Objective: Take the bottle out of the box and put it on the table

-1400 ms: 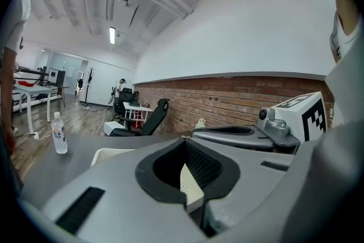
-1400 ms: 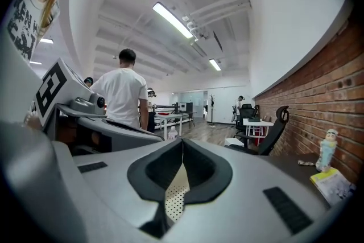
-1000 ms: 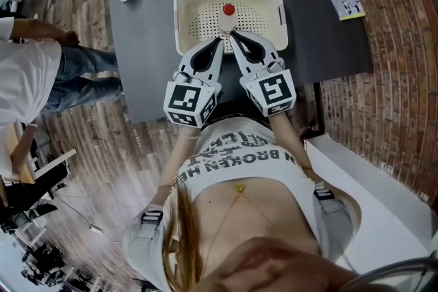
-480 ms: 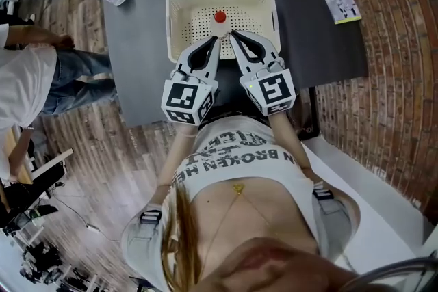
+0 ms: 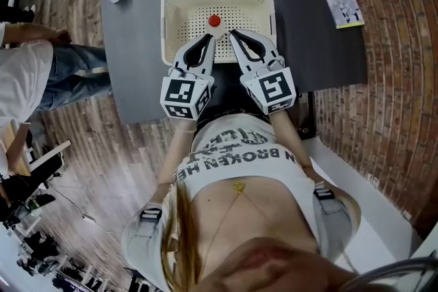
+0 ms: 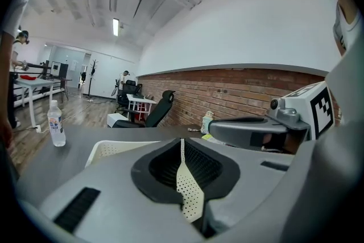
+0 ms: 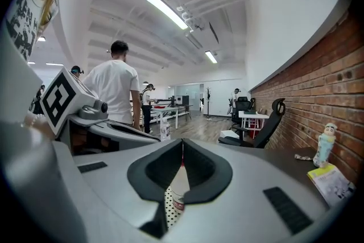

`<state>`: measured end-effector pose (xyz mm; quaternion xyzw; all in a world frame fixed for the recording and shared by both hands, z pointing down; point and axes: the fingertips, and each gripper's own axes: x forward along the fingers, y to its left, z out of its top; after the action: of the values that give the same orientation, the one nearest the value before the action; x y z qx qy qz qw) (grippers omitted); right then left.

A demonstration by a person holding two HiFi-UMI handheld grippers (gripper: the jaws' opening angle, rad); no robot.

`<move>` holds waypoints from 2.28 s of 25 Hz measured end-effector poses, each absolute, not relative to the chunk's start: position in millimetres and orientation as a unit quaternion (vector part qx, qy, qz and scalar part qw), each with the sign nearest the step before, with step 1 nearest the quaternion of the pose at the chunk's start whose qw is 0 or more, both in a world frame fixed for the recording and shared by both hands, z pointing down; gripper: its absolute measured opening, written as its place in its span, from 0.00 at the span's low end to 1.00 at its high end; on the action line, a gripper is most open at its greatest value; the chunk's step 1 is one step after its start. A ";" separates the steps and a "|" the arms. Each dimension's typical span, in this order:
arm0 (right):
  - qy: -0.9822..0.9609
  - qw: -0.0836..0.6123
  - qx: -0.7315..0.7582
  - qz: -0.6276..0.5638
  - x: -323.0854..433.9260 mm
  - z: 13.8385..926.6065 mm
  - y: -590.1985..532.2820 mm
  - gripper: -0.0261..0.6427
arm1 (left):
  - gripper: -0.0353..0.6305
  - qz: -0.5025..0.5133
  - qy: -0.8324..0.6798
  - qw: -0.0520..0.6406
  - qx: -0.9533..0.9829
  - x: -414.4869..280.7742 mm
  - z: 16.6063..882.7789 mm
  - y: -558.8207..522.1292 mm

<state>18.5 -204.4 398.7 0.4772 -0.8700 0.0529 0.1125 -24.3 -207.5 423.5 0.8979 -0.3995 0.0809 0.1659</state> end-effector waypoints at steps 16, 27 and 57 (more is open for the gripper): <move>-0.850 0.119 0.509 0.068 68.7 419.5 -218.0 0.05 | 0.28 0.133 -0.411 0.163 0.887 -1.9 480.6 -259.5; -0.848 0.118 0.510 0.084 70.4 424.8 -219.9 0.05 | 0.35 0.152 -0.388 0.151 0.897 18.2 492.3 -268.2; -0.853 0.109 0.504 0.082 70.7 417.8 -212.1 0.05 | 0.29 0.159 -0.409 0.106 0.892 -5.0 455.2 -259.5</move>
<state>70.7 -212.1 417.8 0.5038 -0.8530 0.0821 0.1086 -5.0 -259.5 455.2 0.8924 -0.4088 0.1588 0.1065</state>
